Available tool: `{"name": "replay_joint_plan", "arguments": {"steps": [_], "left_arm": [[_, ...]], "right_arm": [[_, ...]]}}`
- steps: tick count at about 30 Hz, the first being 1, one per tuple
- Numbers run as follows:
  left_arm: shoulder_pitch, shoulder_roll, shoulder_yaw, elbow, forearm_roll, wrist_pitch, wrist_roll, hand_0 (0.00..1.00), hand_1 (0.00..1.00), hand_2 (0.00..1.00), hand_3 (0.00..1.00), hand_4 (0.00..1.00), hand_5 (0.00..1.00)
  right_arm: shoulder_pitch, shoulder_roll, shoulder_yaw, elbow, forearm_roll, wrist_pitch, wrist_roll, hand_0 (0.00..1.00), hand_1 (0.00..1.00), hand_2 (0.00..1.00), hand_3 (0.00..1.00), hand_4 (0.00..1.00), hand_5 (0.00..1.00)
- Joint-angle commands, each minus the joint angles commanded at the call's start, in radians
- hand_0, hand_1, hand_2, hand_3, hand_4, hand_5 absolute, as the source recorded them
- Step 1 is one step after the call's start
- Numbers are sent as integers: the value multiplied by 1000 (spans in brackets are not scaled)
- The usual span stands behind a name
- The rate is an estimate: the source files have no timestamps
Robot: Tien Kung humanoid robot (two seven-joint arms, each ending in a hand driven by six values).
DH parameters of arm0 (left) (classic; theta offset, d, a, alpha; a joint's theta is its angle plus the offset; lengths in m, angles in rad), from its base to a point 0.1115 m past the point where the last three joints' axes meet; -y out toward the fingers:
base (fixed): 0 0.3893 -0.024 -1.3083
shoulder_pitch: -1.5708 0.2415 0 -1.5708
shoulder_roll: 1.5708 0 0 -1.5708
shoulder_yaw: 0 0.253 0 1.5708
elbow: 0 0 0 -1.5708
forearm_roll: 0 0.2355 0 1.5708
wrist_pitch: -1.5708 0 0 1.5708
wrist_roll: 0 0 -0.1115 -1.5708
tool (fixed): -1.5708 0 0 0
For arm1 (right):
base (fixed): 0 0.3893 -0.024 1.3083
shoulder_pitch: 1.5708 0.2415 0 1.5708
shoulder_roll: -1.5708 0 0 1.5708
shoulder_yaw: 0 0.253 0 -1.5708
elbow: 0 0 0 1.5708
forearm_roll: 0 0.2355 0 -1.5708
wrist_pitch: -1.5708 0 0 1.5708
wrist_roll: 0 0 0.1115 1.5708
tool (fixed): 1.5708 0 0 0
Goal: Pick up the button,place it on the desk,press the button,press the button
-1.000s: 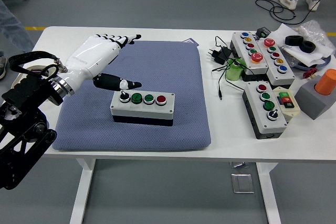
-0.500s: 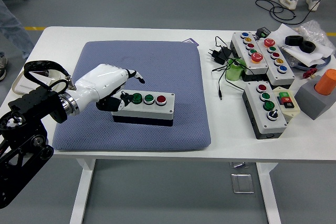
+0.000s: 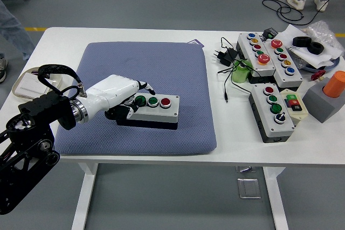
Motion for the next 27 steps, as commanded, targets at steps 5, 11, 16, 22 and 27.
{"name": "replay_joint_plan", "arguments": {"steps": [5, 11, 16, 22, 27], "left_arm": [[-28, -16, 34, 62, 16, -3, 8, 23, 2, 2, 783, 231, 2], [-40, -23, 52, 102, 25, 6, 6, 25, 2, 2, 787, 223, 2], [-45, -25, 56, 116, 31, -2, 7, 27, 2, 2, 786, 209, 2], [-50, -19, 76, 115, 37, -34, 11, 27, 2, 2, 784, 208, 2], [-51, -19, 79, 109, 37, -31, 9, 27, 2, 2, 784, 208, 2]], "right_arm": [[3, 0, 2, 0, -4, 0, 0, 673, 625, 652, 595, 298, 84], [3, 0, -1, 0, 1, 0, 0, 674, 625, 653, 595, 298, 84], [3, -1, -4, 0, 3, 1, 0, 673, 624, 652, 595, 297, 86], [4, -1, -8, 0, 7, 1, 0, 673, 624, 653, 595, 297, 87], [4, -1, -8, 0, 6, 1, 0, 673, 624, 653, 595, 297, 87]]}}
